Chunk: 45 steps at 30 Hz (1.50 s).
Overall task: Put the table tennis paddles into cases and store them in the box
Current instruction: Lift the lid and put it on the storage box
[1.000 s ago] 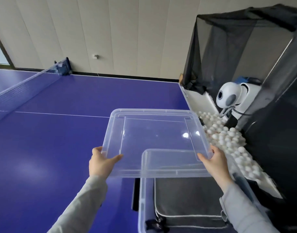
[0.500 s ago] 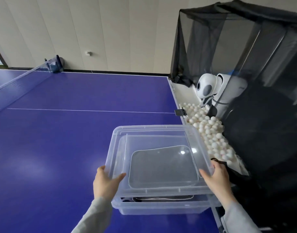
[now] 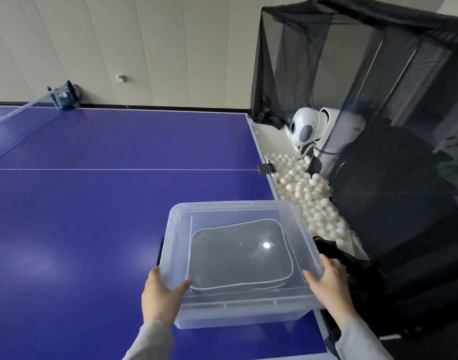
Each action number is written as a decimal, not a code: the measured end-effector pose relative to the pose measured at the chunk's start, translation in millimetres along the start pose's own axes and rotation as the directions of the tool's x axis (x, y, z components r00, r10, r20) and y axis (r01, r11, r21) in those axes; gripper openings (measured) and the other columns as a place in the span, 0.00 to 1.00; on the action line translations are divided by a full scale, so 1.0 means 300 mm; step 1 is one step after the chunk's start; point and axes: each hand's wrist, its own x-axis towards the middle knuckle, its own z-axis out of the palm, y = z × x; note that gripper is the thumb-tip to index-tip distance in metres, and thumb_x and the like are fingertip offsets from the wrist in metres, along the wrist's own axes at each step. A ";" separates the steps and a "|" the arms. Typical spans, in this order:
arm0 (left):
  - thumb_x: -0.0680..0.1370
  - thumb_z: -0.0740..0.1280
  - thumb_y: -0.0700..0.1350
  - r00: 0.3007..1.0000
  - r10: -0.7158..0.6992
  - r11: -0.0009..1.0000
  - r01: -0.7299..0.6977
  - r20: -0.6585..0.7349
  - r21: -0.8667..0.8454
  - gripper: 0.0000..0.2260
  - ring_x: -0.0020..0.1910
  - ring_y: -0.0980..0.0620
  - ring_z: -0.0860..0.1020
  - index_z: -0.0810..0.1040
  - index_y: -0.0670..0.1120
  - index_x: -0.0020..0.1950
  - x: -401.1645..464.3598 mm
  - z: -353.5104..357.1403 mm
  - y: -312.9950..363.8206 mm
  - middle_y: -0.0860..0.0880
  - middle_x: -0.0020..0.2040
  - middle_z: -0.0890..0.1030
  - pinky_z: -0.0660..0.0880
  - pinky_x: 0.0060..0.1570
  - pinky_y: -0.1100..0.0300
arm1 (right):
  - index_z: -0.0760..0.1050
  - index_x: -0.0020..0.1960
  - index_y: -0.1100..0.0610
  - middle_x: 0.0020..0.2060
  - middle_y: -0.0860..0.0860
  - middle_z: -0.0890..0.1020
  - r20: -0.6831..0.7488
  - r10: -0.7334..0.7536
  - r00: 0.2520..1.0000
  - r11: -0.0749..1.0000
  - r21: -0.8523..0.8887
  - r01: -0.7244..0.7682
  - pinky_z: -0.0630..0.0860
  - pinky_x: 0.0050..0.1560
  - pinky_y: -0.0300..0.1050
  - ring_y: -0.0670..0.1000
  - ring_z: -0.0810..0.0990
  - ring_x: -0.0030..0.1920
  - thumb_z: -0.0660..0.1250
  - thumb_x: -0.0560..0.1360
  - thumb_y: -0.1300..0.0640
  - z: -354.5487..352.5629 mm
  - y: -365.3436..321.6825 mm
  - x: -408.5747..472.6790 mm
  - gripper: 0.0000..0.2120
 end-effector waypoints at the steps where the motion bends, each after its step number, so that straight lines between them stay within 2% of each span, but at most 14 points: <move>1: 0.67 0.77 0.47 1.000 0.002 1.000 -0.002 0.003 0.011 0.31 0.55 0.42 0.74 0.69 0.43 0.66 -0.001 0.006 0.000 0.45 0.57 0.77 0.71 0.53 0.51 | 0.66 0.70 0.64 0.64 0.61 0.70 0.009 0.015 1.000 1.000 0.001 -0.015 0.63 0.68 0.53 0.60 0.65 0.68 0.72 0.72 0.56 0.004 0.008 -0.003 0.30; 5: 0.68 0.77 0.47 1.000 -0.015 1.000 0.015 0.014 0.015 0.33 0.60 0.41 0.73 0.67 0.42 0.69 -0.003 0.018 -0.010 0.43 0.61 0.76 0.70 0.57 0.51 | 0.64 0.72 0.63 0.65 0.60 0.68 0.031 0.032 0.999 0.999 0.020 -0.032 0.63 0.69 0.53 0.59 0.63 0.70 0.71 0.73 0.56 0.021 0.022 -0.005 0.31; 14: 0.68 0.76 0.49 0.999 -0.020 0.999 0.018 0.048 0.038 0.32 0.60 0.43 0.72 0.69 0.43 0.68 0.019 0.011 -0.026 0.45 0.61 0.74 0.69 0.58 0.51 | 0.65 0.71 0.64 0.63 0.61 0.69 0.051 -0.010 0.999 0.998 -0.056 0.013 0.65 0.68 0.53 0.60 0.65 0.67 0.68 0.75 0.54 0.029 0.040 0.020 0.29; 18: 0.68 0.76 0.53 1.000 -0.004 0.998 0.003 0.003 0.067 0.37 0.68 0.44 0.67 0.66 0.42 0.72 0.077 -0.013 -0.033 0.43 0.68 0.69 0.65 0.67 0.48 | 0.68 0.68 0.65 0.63 0.62 0.71 0.061 0.063 0.996 0.997 0.040 -0.066 0.67 0.66 0.52 0.59 0.69 0.66 0.71 0.73 0.48 0.015 0.048 0.071 0.30; 21: 0.66 0.76 0.59 0.994 -0.111 0.992 0.110 0.015 0.067 0.45 0.72 0.43 0.62 0.58 0.45 0.76 0.155 -0.023 -0.017 0.45 0.74 0.62 0.62 0.70 0.45 | 0.63 0.72 0.62 0.69 0.61 0.68 0.108 0.137 0.985 0.981 0.124 -0.150 0.64 0.70 0.55 0.59 0.66 0.70 0.71 0.72 0.44 0.014 0.047 0.127 0.38; 24: 0.65 0.77 0.59 0.962 -0.238 0.970 0.241 0.130 -0.007 0.50 0.73 0.42 0.62 0.52 0.46 0.77 0.226 -0.022 0.004 0.44 0.75 0.59 0.62 0.70 0.45 | 0.62 0.73 0.59 0.69 0.58 0.70 0.198 0.208 0.958 0.942 0.224 -0.251 0.65 0.70 0.56 0.58 0.68 0.69 0.71 0.69 0.39 0.030 0.051 0.183 0.42; 26: 0.64 0.78 0.57 0.915 -0.315 0.937 0.342 0.253 -0.070 0.49 0.69 0.42 0.68 0.55 0.43 0.76 0.257 -0.021 0.003 0.43 0.72 0.66 0.65 0.68 0.47 | 0.65 0.72 0.58 0.67 0.55 0.73 0.284 0.253 0.925 0.888 0.311 -0.338 0.68 0.69 0.56 0.57 0.72 0.67 0.73 0.65 0.37 0.048 0.058 0.201 0.44; 27: 0.62 0.79 0.58 0.886 -0.340 0.921 0.381 0.316 -0.077 0.47 0.63 0.42 0.74 0.62 0.41 0.73 0.264 -0.023 0.001 0.43 0.67 0.72 0.69 0.65 0.47 | 0.67 0.70 0.58 0.65 0.55 0.75 0.322 0.258 0.911 0.859 0.355 -0.369 0.69 0.68 0.56 0.57 0.74 0.66 0.75 0.62 0.36 0.054 0.062 0.204 0.44; 30: 0.57 0.80 0.59 0.845 -0.368 0.908 0.417 0.389 -0.047 0.35 0.49 0.42 0.81 0.77 0.39 0.55 0.265 -0.033 0.000 0.42 0.50 0.83 0.76 0.57 0.46 | 0.77 0.60 0.58 0.54 0.55 0.83 0.356 0.254 0.899 0.809 0.431 -0.399 0.73 0.64 0.56 0.57 0.80 0.57 0.77 0.54 0.35 0.059 0.074 0.206 0.42; 33: 0.60 0.81 0.53 0.870 -0.354 0.913 0.400 0.342 -0.074 0.28 0.47 0.40 0.82 0.79 0.38 0.50 0.265 -0.034 0.013 0.41 0.47 0.84 0.78 0.52 0.48 | 0.78 0.58 0.60 0.52 0.56 0.83 0.339 0.273 0.900 0.815 0.416 -0.404 0.74 0.64 0.56 0.58 0.79 0.57 0.78 0.59 0.38 0.057 0.072 0.214 0.36; 37: 0.65 0.78 0.53 0.964 -0.252 0.968 0.250 0.080 0.034 0.20 0.44 0.46 0.78 0.75 0.43 0.44 0.234 -0.006 0.035 0.47 0.45 0.80 0.73 0.43 0.55 | 0.78 0.55 0.60 0.50 0.54 0.83 0.193 0.286 0.939 0.873 0.352 -0.338 0.75 0.58 0.49 0.55 0.80 0.52 0.77 0.63 0.41 0.064 0.061 0.210 0.29; 40: 0.68 0.75 0.54 0.994 -0.088 0.985 0.095 -0.059 0.143 0.23 0.47 0.46 0.74 0.72 0.42 0.54 0.203 0.025 0.035 0.49 0.52 0.75 0.69 0.45 0.54 | 0.77 0.55 0.61 0.51 0.56 0.81 0.005 0.205 0.979 0.947 0.251 -0.199 0.72 0.51 0.45 0.54 0.78 0.49 0.77 0.64 0.42 0.066 0.044 0.190 0.29; 43: 0.70 0.74 0.54 0.997 -0.017 0.985 0.028 -0.069 0.172 0.24 0.45 0.46 0.71 0.73 0.40 0.56 0.191 0.045 0.019 0.43 0.56 0.73 0.68 0.46 0.54 | 0.75 0.59 0.63 0.54 0.59 0.77 -0.064 0.127 0.990 0.982 0.151 -0.116 0.71 0.55 0.49 0.60 0.76 0.56 0.76 0.66 0.43 0.072 0.039 0.176 0.30; 45: 0.68 0.75 0.57 0.999 0.009 0.986 -0.001 -0.047 0.167 0.28 0.46 0.47 0.71 0.72 0.41 0.57 0.188 0.050 0.012 0.44 0.55 0.73 0.69 0.48 0.55 | 0.73 0.62 0.63 0.57 0.61 0.75 -0.055 0.113 0.992 0.987 0.117 -0.106 0.70 0.59 0.52 0.61 0.74 0.59 0.75 0.67 0.42 0.074 0.041 0.171 0.33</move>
